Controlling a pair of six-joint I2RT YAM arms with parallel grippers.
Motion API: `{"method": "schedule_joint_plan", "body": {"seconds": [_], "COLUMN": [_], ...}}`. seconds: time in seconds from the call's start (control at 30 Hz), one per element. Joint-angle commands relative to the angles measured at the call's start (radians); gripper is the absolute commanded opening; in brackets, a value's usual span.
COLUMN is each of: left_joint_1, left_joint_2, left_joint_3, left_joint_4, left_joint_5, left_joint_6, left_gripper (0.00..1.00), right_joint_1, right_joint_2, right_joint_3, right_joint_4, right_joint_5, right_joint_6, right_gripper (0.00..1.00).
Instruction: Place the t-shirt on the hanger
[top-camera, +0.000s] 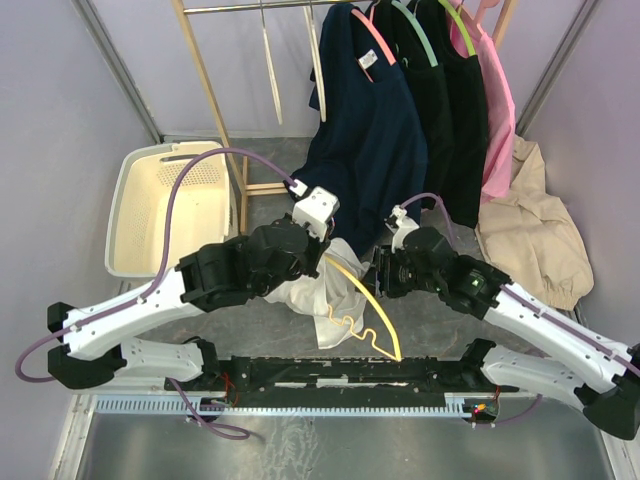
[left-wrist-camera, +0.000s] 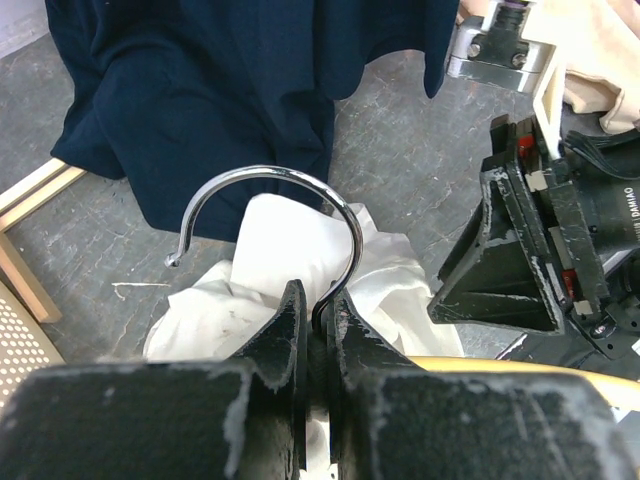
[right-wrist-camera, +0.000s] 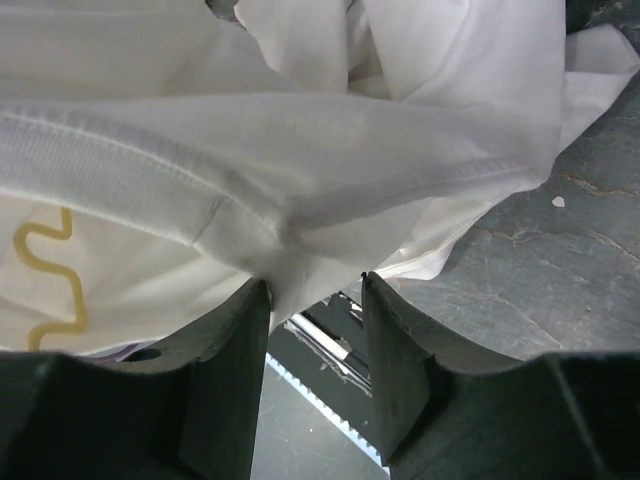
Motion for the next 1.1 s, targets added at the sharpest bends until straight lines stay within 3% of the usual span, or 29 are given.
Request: {"method": "schedule_joint_plan", "body": {"seconds": [0.0, 0.43, 1.07], "left_joint_1": [0.006, 0.006, 0.006], "left_joint_2": [-0.039, -0.085, -0.175], "left_joint_3": [0.023, -0.052, -0.220], "left_joint_4": [0.097, 0.287, 0.520], "left_joint_5": [-0.004, -0.069, -0.270], "left_joint_6": [0.006, 0.005, 0.051], "left_gripper": [0.03, 0.03, 0.03], "right_joint_1": [0.005, 0.021, 0.052], "right_joint_2": [0.029, -0.038, -0.309], "right_joint_3": [0.057, -0.042, -0.191], "right_joint_4": [0.025, 0.088, 0.065], "right_joint_5": [0.060, -0.026, -0.062], "right_joint_6": [-0.025, 0.029, 0.181], "right_gripper": [0.45, 0.02, 0.01]}}
